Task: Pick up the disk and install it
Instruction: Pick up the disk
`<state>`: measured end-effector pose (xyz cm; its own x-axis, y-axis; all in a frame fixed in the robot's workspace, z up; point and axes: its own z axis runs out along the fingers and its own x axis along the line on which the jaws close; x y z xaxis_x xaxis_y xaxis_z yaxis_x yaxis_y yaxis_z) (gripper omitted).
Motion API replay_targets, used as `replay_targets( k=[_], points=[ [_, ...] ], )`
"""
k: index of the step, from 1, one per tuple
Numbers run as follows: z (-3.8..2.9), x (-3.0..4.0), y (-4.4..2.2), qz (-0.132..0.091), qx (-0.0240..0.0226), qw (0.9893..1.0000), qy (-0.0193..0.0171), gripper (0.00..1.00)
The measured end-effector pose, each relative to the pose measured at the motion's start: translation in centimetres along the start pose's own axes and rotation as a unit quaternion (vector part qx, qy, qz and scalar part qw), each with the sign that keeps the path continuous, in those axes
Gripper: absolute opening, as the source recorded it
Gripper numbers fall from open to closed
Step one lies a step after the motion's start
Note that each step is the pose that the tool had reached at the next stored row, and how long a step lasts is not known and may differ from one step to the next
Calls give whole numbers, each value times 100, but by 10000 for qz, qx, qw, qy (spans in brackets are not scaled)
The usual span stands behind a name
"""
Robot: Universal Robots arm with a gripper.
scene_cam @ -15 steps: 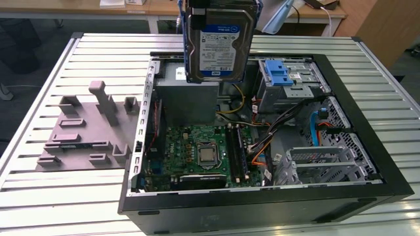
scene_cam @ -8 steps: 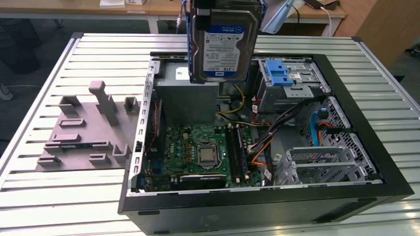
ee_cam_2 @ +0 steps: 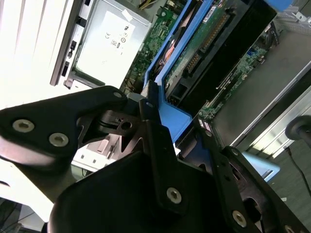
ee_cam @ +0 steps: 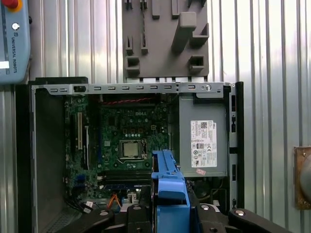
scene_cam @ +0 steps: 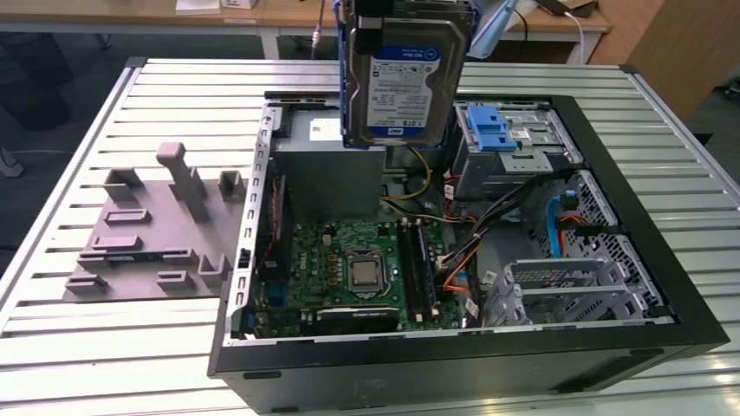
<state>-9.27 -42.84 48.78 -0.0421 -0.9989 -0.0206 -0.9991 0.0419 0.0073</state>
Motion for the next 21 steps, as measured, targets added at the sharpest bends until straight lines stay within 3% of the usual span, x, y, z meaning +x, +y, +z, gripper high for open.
replay_targets(
  k=[21],
  points=[
    [-1, 12, -151, 88, 2, 10000, -1, 36]
  ],
)
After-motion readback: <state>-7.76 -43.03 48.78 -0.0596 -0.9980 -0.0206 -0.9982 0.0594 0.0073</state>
